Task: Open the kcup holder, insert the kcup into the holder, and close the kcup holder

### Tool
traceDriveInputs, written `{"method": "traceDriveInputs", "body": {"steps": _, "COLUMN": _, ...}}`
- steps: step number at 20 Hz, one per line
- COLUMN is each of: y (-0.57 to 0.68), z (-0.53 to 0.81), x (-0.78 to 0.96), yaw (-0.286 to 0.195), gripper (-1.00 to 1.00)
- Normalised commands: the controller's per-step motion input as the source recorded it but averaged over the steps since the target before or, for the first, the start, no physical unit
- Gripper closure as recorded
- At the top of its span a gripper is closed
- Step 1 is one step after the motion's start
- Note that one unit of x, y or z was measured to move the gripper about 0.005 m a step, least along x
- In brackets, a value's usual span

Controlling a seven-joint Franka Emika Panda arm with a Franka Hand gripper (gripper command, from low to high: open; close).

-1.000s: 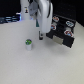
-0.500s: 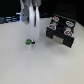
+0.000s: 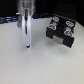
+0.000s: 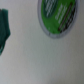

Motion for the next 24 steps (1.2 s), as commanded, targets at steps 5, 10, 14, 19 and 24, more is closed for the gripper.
{"method": "traceDriveInputs", "body": {"steps": 5, "y": -0.03, "z": -0.29, "x": -0.09, "yaw": -0.159, "gripper": -1.00}}
{"method": "traceDriveInputs", "body": {"steps": 10, "y": -0.02, "z": -0.24, "x": -0.02, "yaw": -0.156, "gripper": -1.00}}
{"method": "traceDriveInputs", "body": {"steps": 14, "y": -0.02, "z": -0.11, "x": -0.10, "yaw": -0.109, "gripper": -1.00}}
{"method": "traceDriveInputs", "body": {"steps": 19, "y": 0.00, "z": 0.01, "x": -0.09, "yaw": -0.044, "gripper": -1.00}}
{"method": "traceDriveInputs", "body": {"steps": 24, "y": 0.08, "z": -0.18, "x": 0.00, "yaw": 0.000, "gripper": -1.00}}
